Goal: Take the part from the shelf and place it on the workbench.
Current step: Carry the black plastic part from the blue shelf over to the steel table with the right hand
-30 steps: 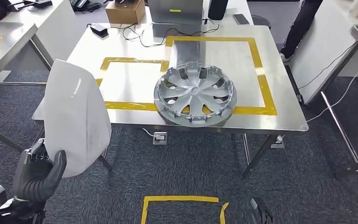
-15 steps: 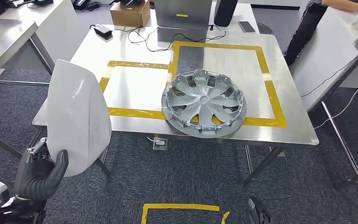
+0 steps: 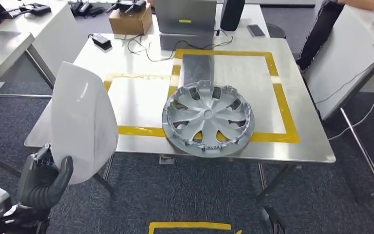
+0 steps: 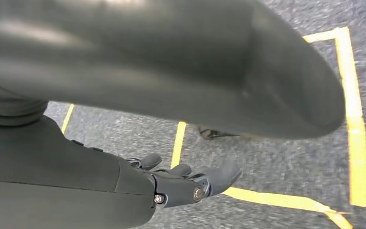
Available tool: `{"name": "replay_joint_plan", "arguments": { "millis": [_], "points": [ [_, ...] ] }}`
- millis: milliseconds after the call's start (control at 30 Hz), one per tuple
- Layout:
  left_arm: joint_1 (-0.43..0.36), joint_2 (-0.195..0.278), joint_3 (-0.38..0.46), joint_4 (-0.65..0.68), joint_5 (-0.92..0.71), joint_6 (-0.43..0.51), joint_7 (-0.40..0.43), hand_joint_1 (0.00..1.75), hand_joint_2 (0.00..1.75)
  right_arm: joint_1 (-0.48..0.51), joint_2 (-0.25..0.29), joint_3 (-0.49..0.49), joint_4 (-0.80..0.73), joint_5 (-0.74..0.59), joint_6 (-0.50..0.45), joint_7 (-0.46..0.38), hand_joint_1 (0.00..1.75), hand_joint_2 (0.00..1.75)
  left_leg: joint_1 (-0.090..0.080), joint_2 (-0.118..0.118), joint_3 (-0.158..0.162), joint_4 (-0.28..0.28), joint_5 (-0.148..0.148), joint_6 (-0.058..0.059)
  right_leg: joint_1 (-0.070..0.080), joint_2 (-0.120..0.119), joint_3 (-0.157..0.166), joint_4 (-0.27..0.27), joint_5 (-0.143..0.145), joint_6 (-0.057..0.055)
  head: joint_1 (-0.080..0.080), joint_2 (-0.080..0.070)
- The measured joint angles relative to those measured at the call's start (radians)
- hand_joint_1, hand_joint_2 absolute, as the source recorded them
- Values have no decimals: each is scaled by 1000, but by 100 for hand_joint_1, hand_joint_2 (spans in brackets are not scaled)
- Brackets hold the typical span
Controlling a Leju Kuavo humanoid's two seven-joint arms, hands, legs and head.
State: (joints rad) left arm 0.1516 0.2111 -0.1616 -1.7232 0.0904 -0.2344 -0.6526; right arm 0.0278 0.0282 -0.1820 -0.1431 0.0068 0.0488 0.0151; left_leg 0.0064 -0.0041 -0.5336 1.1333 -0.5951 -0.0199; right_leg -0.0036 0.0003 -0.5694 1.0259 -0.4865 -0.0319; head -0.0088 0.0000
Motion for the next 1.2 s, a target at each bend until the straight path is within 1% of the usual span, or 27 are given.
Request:
{"name": "replay_joint_plan", "arguments": {
  "millis": [67,100,133,167,200,233,267,300,367,400,433,467,500,533,567,600,633,667,700,733,767,800,833,933,967,1100,1200],
  "points": [
    [-5,0,-1,3,0,-3,3,175,175,-1,0,0,0,-3,-2,2,0,0,2,0,-79,119,-51,-5,-1,0,8,-1,-9,-4,-4,0],
    [-5,0,-2,4,0,-4,5,175,175,0,0,0,0,-5,-2,2,0,0,3,0,-115,162,-61,-8,-1,1,13,0,-15,-4,-4,0],
    [-5,0,-2,6,0,-5,8,175,175,1,0,0,0,-6,-3,3,0,0,3,0,-135,172,-48,-10,-2,1,19,0,-21,-3,-4,0],
    [-7,0,-3,7,0,-6,9,175,175,2,0,0,0,-7,-4,3,0,0,4,0,-137,146,-12,-12,-3,2,29,0,-27,-1,-4,0],
    [-9,0,-4,7,1,-7,11,175,175,3,1,0,0,-7,-5,3,0,0,6,0,-123,87,41,-12,-5,4,40,0,-35,2,-4,0],
    [-13,0,-5,8,1,-8,12,175,175,3,1,0,0,-8,-5,3,0,0,7,0,-103,25,88,-13,-6,4,50,0,-43,7,-4,0],
    [-17,0,-6,10,1,-11,12,175,175,2,1,0,0,-9,-6,3,0,0,6,1,-89,-31,110,-12,-6,5,57,0,-50,12,-6,0],
    [-20,0,-8,13,1,-13,13,175,175,2,1,0,0,-9,-7,4,0,0,5,2,-80,-66,123,-8,-5,6,61,1,-56,19,-7,0],
    [-24,0,-10,18,1,-18,14,175,175,1,1,0,0,-10,-9,5,0,0,1,4,-80,-81,115,8,-3,5,61,0,-65,33,-8,0],
    [-25,0,-11,19,1,-18,15,175,175,1,1,0,0,-10,-10,6,0,0,2,4,-77,-81,123,17,-4,4,62,0,-70,40,-7,0],
    [-25,1,-11,19,2,-19,14,175,175,1,2,0,0,-10,-9,6,0,0,4,4,-73,-83,122,24,-4,4,62,7,-76,46,-5,0],
    [-25,1,-11,19,2,-19,13,175,175,0,2,0,0,-10,-9,5,0,0,5,4,-68,-86,121,30,-5,3,53,31,-90,51,-4,0],
    [-25,1,-11,19,2,-19,13,175,175,-1,2,0,0,-10,-9,5,0,0,7,5,-63,-89,118,36,-6,3,31,75,-110,55,-2,0],
    [-24,1,-11,19,2,-19,13,175,175,-1,2,0,0,-9,-8,5,0,0,6,5,-59,-89,114,40,-6,3,-7,141,-137,59,0,0],
    [-23,1,-11,19,2,-19,12,175,175,0,2,0,0,-9,-8,5,0,0,6,5,-57,-89,111,43,-7,3,-52,213,-161,61,2,0],
    [-22,1,-11,19,2,-19,13,175,175,1,2,0,0,-9,-8,5,0,0,5,4,-53,-89,106,45,-7,3,-93,269,-171,63,3,0],
    [-20,1,-11,19,2,-19,13,175,175,2,2,0,0,-8,-8,6,0,0,4,3,-48,-89,102,45,-7,3,-120,294,-162,62,4,0],
    [-19,1,-11,19,2,-19,13,175,175,3,2,0,0,-8,-7,5,0,0,4,2,-41,-89,98,44,-6,3,-124,274,-130,60,4,0],
    [-18,1,-11,19,2,-18,13,175,175,3,2,0,0,-8,-7,5,0,0,4,0,-33,-89,92,42,-5,3,-109,217,-82,55,5,0],
    [-17,2,-11,20,3,-18,13,175,175,3,2,0,0,-7,-6,4,0,0,4,-1,-27,-89,87,40,-3,2,-84,143,-35,48,5,0],
    [-17,3,-11,21,3,-18,14,175,175,2,1,0,0,-7,-6,3,0,0,2,-2,-22,-89,81,37,1,2,-59,77,-2,41,5,0],
    [-17,4,-11,22,3,-17,15,175,175,2,1,0,1,-7,-6,2,0,0,1,-3,-19,-90,77,33,4,1,-43,33,15,36,5,0],
    [-16,6,-11,25,3,-17,16,175,175,2,1,0,1,-7,-6,1,0,0,-1,-3,-19,-90,74,30,6,1,-35,12,18,33,4,0],
    [-17,12,-11,36,9,-17,24,175,175,2,2,0,1,-6,-7,0,0,0,-4,-3,-14,-95,72,30,4,3,-30,5,18,39,4,0],
    [-18,15,-11,41,11,-17,28,175,175,2,2,0,1,-5,-6,0,0,0,-3,-2,-11,-99,73,29,4,4,-30,5,17,39,4,0],
    [-39,23,-2,87,20,-19,51,175,175,1,3,0,1,-2,-6,-1,0,0,-4,-2,-4,-110,76,21,4,4,-30,5,14,32,4,0],
    [-82,33,22,173,20,-17,75,175,175,-2,6,0,1,1,-6,-4,0,0,-4,-2,-2,-114,77,16,4,4,-29,5,13,29,4,0]
  ]
}}
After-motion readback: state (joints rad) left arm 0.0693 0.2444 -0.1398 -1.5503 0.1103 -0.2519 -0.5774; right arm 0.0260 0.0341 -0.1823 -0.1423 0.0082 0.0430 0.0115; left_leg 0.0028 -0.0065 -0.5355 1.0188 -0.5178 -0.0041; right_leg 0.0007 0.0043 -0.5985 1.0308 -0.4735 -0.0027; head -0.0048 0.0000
